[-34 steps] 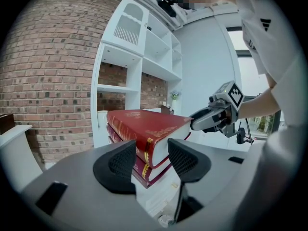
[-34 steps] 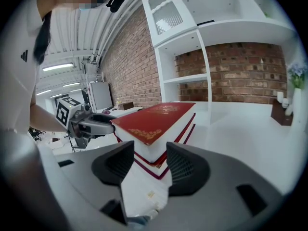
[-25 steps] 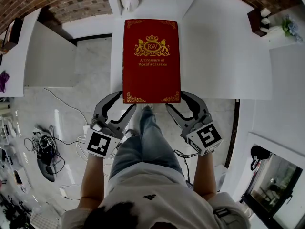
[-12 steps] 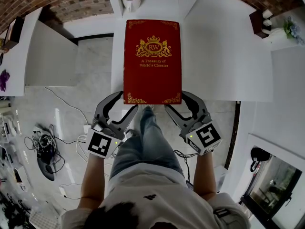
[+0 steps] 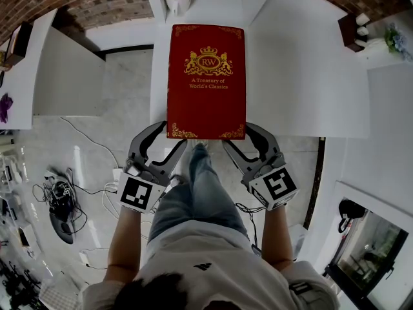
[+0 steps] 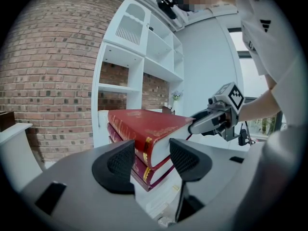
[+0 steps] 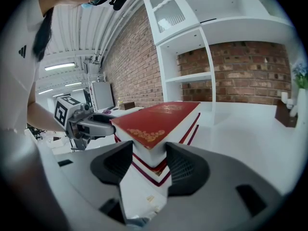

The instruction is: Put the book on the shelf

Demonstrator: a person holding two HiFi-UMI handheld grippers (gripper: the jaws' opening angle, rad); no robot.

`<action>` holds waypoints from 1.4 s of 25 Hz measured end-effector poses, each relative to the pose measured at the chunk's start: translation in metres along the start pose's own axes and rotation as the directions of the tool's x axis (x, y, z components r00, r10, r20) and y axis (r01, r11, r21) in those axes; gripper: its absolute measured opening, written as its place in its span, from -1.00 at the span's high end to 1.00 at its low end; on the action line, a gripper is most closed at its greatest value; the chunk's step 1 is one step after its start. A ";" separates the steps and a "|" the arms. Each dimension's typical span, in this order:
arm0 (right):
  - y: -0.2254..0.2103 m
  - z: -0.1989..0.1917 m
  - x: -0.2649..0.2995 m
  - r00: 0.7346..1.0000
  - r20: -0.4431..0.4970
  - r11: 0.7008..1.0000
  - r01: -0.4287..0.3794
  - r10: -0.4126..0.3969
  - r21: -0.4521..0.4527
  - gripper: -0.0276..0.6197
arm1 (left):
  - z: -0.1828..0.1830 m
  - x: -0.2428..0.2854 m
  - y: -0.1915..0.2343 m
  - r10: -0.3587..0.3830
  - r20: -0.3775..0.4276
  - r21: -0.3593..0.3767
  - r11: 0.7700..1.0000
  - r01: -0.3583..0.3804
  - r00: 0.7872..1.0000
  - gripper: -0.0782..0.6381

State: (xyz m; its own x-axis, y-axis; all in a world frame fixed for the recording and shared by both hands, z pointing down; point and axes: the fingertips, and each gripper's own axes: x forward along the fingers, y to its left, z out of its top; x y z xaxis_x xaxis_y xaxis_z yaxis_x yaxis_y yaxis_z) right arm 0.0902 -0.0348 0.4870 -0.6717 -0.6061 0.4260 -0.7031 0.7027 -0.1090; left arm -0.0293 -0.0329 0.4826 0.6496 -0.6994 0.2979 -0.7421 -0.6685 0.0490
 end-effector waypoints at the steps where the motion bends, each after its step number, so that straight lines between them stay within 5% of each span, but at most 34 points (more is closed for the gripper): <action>1: 0.000 0.000 0.000 1.000 -0.001 1.000 0.004 -0.004 -0.006 0.24 | 0.000 0.000 0.000 0.005 -0.003 0.008 1.000 -0.005 1.000 0.15; 35: 0.010 0.056 -0.040 0.983 0.156 0.991 0.109 -0.096 -0.075 0.37 | 0.062 -0.025 -0.012 0.051 0.122 0.095 0.994 -0.062 0.991 0.22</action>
State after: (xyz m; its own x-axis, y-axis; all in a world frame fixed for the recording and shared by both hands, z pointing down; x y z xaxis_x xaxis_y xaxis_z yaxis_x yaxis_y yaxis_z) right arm 0.0975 -0.0245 0.4185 -0.6289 -0.7215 0.2896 -0.7527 0.6584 0.0058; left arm -0.0262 -0.0233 0.4152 0.6265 -0.7579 0.1818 -0.7622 -0.6445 -0.0605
